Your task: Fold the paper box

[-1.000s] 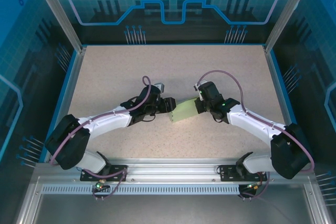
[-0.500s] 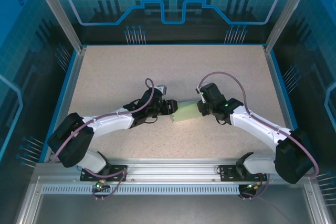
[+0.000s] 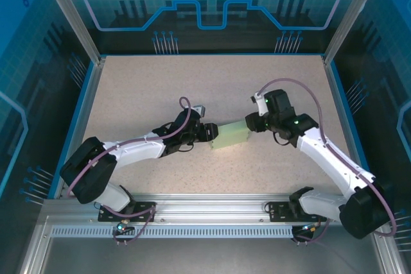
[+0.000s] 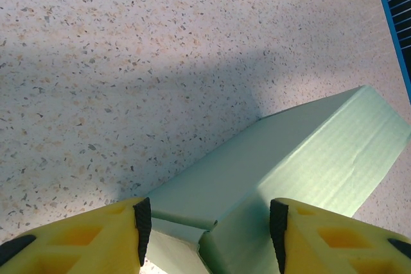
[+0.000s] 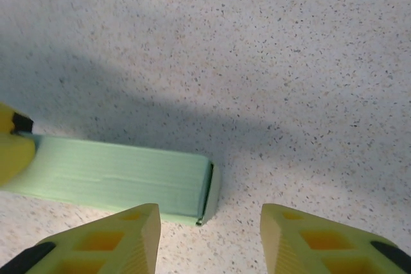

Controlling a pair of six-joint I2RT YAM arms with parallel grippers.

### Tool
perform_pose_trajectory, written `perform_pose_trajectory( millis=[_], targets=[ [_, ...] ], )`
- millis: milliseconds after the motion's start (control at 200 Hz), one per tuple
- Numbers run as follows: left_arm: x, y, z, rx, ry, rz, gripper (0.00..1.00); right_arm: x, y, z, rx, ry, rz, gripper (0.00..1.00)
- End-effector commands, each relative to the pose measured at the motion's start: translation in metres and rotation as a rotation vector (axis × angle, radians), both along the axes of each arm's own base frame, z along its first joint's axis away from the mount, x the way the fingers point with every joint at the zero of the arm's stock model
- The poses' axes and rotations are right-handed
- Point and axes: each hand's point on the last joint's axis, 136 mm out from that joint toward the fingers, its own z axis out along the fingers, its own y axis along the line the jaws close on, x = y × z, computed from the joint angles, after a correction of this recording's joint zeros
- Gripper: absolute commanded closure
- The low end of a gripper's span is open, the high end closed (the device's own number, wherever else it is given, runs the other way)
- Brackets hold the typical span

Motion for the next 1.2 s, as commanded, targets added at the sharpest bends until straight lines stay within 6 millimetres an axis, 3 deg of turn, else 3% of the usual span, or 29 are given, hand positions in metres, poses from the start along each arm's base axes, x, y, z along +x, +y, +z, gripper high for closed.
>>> perform_pose_trajectory(
  millis=[0,375,655,675,755,880,1196],
  targets=[
    [-0.019,0.016,-0.042,0.146,0.101,-0.021,0.46,0.003,0.017,-0.002,0.145,0.098,0.07,0.53],
    [-0.018,0.014,-0.032,0.135,0.078,-0.021,0.46,0.022,0.017,-0.056,0.215,0.267,0.062,0.51],
    [-0.02,0.014,-0.03,0.121,0.077,-0.02,0.47,0.009,0.003,-0.092,0.217,0.34,0.014,0.63],
    [-0.02,0.014,-0.031,0.119,0.077,-0.02,0.47,0.001,0.002,-0.102,0.213,0.365,0.009,0.64],
    [-0.021,0.014,-0.031,0.111,0.08,-0.02,0.47,-0.005,0.0,-0.111,0.213,0.383,-0.001,0.66],
    [-0.016,0.009,-0.022,0.097,0.063,-0.024,0.45,-0.008,0.001,-0.113,0.225,0.385,-0.003,0.68],
    [-0.004,0.0,0.018,0.055,-0.008,-0.019,0.33,-0.004,0.006,-0.096,0.225,0.339,0.01,0.67]
  ],
)
